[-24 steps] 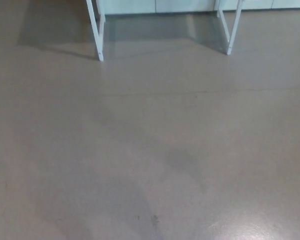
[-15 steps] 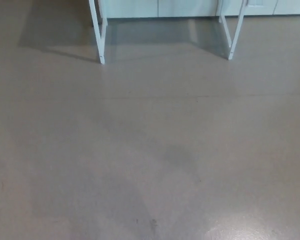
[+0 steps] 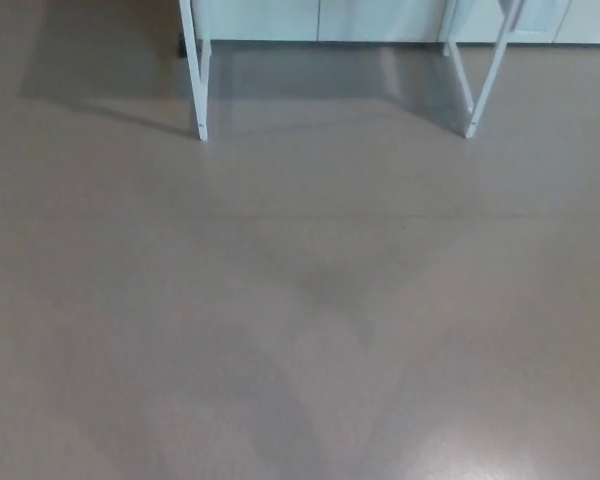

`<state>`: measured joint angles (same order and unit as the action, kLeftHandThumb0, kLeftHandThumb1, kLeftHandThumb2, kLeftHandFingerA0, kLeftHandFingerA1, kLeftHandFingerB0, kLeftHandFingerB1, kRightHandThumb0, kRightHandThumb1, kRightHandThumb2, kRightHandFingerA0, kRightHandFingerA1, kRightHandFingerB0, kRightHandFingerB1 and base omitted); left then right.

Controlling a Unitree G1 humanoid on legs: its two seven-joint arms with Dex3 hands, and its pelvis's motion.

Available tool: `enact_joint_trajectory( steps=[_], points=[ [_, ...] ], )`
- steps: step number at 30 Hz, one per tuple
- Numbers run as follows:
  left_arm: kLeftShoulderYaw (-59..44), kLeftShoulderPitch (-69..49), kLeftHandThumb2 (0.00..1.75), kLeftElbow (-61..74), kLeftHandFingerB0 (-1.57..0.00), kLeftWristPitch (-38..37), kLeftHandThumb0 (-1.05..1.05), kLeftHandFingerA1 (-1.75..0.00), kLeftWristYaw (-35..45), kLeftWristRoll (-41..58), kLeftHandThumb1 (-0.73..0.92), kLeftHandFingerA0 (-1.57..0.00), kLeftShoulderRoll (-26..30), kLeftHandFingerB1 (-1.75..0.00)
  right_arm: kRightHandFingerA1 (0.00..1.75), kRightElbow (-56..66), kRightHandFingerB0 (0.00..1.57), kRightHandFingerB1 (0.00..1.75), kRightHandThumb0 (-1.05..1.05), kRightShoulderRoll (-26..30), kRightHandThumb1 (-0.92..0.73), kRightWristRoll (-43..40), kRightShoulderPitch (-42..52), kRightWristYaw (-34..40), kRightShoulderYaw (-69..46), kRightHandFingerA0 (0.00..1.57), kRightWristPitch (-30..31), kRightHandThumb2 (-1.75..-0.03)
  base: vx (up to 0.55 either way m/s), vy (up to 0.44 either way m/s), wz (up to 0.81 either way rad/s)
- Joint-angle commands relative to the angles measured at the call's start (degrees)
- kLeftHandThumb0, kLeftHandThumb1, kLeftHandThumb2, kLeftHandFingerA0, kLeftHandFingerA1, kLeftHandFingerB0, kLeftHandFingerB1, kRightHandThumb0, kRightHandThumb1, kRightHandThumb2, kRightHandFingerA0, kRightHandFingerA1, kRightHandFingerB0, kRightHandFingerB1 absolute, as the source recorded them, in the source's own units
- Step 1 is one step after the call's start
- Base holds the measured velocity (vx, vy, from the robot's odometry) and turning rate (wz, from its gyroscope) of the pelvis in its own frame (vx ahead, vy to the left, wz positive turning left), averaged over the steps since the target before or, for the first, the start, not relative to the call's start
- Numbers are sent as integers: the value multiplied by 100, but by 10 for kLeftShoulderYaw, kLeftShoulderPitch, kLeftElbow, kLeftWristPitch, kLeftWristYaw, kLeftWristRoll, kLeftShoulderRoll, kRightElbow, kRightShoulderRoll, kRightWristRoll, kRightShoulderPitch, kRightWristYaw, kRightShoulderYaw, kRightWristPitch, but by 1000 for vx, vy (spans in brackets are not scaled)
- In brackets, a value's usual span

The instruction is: The robot walks towards a table in front, picks a shampoo with left hand and puts it in a small grey container

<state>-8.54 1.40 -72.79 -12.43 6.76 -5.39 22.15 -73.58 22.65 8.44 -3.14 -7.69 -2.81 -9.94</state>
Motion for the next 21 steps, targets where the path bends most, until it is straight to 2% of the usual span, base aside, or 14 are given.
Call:
enact_joint_trajectory(
  steps=[1,2,3,7,8,13,21],
  points=[
    [4,1,60,-2,-42,-7,-32,-38,0,2,61,-53,4,-35,54,-3,25,46,-49,6,-62,1,1,-4,3,42,-8,-94,385,-212,19],
    [6,1,74,-2,-37,-7,-40,-49,1,0,51,-47,5,-44,53,-4,25,45,-49,5,-62,-2,1,-6,1,41,-7,-94,450,-175,3],
    [7,-10,60,-2,-42,-12,-32,-38,0,0,62,-52,7,-35,54,-3,25,46,-48,3,-61,-2,10,-5,1,42,-9,-94,436,-128,74],
    [9,-12,60,-2,-42,-13,-32,-38,0,1,62,-52,7,-35,54,-3,25,46,-48,3,-61,-2,11,-5,1,42,-10,-94,354,-118,6],
    [2,-11,60,-1,-42,-11,-32,-37,8,9,61,-51,6,-35,38,-1,33,33,-47,2,-78,4,5,0,8,48,-3,-63,257,-94,-2],
    [9,-10,59,1,-45,-13,-32,-37,1,2,62,-53,6,-35,39,-1,34,33,-48,1,-78,-4,-1,-7,3,49,4,-63,322,11,-13],
    [12,-20,59,0,-45,-23,-32,-38,5,0,62,-54,12,-35,40,3,34,34,-49,-3,-78,-2,7,-15,4,47,-1,-64,485,190,-23]
  ],
)
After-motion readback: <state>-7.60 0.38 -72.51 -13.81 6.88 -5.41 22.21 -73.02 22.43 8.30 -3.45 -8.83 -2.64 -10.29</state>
